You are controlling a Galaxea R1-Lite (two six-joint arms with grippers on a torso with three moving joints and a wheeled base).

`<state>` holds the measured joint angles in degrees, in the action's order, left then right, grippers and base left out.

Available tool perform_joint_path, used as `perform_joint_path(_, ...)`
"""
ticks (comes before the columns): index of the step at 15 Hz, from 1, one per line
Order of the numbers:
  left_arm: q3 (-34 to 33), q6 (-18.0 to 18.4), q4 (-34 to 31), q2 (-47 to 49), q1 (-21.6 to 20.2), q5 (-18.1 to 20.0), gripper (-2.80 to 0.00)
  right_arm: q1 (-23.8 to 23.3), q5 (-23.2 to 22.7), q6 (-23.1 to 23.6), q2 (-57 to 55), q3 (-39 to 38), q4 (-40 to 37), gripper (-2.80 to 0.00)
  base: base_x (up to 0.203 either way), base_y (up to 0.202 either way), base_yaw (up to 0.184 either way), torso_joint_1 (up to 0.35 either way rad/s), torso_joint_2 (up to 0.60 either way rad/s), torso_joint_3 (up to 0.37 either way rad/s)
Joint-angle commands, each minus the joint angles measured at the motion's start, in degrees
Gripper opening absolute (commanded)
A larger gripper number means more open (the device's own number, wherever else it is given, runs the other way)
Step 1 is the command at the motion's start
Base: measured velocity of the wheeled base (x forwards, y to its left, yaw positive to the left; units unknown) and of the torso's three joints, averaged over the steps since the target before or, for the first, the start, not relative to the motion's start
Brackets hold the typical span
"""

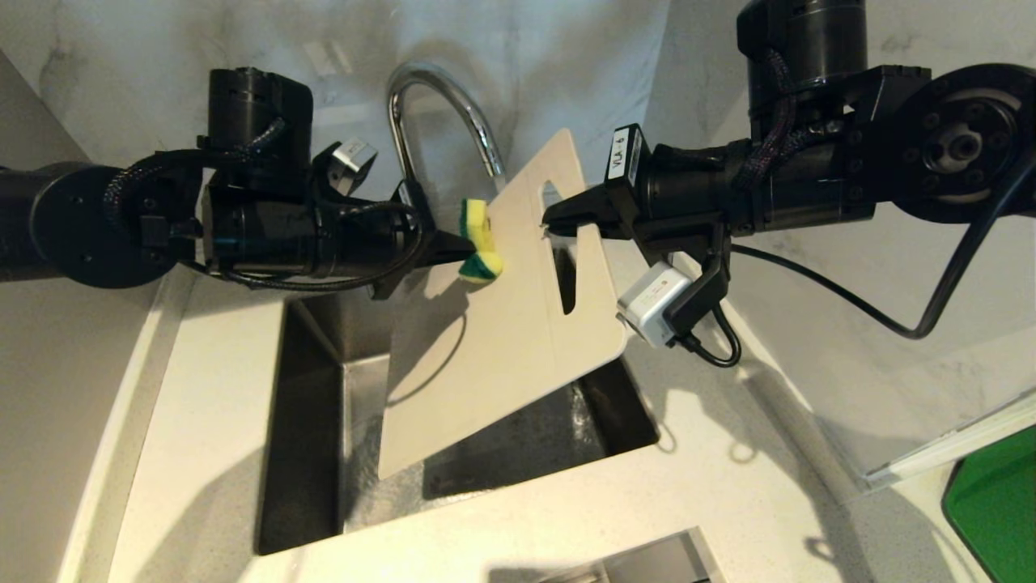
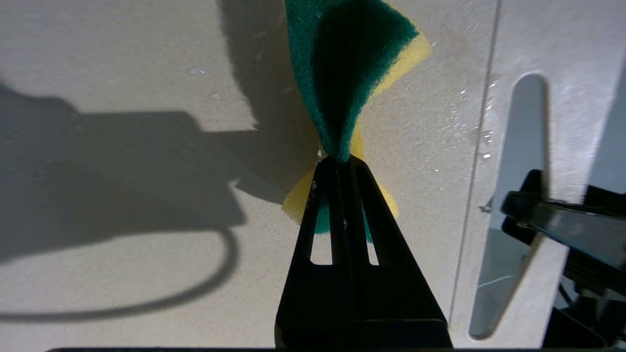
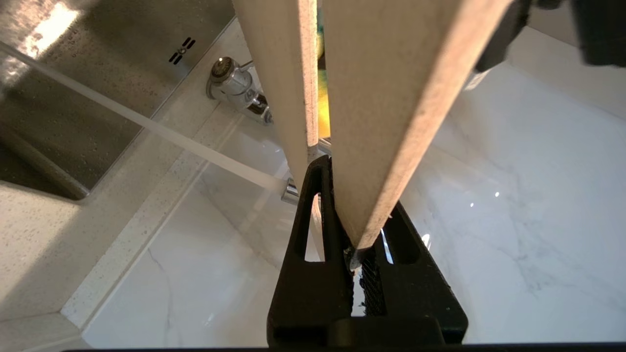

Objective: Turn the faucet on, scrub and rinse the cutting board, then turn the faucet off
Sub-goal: Scrub the cutting board underwater

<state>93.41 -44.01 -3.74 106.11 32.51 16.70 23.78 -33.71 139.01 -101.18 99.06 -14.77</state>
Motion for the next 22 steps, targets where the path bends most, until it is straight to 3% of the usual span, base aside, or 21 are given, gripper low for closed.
perform_joint_path(1, 0.24, -0.29, 0.05, 2.04, 0.28, 0.09, -2.80, 0.04, -0.22, 0.76, -0.07, -0.01, -0.08, -2.80, 0.000, 0.000, 0.000, 0.000, 0.00, 0.000)
perform_joint_path(9, -6.57, 0.86, 0.30, 3.32, -2.19, 0.08, -2.80, 0.03, -0.31, 0.21, 0.37, -0.01, -0.08, -2.80, 0.000, 0.000, 0.000, 0.000, 0.00, 0.000)
perform_joint_path(18, -8.46, 3.01, 0.40, 11.50, -9.41, 0.11, -2.80, -0.04, -1.96, -0.49, 1.17, -0.61, -0.08, -2.80, 0.000, 0.000, 0.000, 0.000, 0.00, 0.000)
perform_joint_path(22, -13.25, 4.47, 6.14, 11.91, -11.58, 0.81, -2.80, -0.05, -1.98, -0.49, 1.51, -1.15, 0.01, -2.80, 0.000, 0.000, 0.000, 0.000, 0.00, 0.000)
